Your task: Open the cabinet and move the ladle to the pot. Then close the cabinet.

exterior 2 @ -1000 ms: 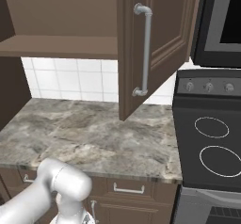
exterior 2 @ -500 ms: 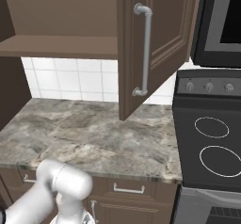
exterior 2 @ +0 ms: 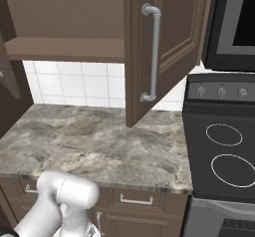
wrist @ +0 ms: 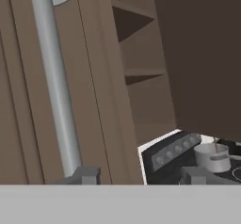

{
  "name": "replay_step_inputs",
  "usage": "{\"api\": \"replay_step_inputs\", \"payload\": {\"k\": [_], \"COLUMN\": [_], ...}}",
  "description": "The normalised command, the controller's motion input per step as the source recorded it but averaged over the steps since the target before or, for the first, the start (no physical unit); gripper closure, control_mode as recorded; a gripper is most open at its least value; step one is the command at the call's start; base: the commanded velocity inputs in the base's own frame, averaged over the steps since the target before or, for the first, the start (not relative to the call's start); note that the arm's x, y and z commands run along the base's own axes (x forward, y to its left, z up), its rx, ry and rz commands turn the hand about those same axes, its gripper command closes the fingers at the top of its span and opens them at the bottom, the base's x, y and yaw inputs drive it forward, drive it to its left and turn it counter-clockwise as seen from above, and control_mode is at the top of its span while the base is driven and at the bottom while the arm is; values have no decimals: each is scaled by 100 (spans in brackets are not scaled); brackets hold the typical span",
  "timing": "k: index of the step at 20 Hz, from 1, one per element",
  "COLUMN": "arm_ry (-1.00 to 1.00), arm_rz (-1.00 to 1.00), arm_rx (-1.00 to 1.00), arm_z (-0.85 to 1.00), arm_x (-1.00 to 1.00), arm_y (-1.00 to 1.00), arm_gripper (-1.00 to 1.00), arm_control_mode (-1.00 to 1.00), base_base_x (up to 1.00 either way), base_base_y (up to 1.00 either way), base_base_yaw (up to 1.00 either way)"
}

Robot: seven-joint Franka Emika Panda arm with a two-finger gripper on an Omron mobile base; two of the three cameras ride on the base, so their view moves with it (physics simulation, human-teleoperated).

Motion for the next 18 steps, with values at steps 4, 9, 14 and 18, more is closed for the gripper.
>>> {"api": "replay_step_inputs", "payload": {"k": [4, 9, 14, 18], "arm_ry": [-3, -1, 0, 0], "arm_rz": [17, 17, 15, 14], "arm_rx": [0, 0, 0, 0], "arm_z": [0, 0, 0, 7], "arm_x": [84, 70, 68, 28], "arm_y": [-30, -18, -11, 0], "arm_gripper": [-100, -100, -100, -100], "arm_control_mode": [-100, -100, -100, -100], "base_base_x": [0, 0, 0, 0], "base_base_y": [0, 0, 0, 0], "base_base_yaw": [0, 0, 0, 0]}}
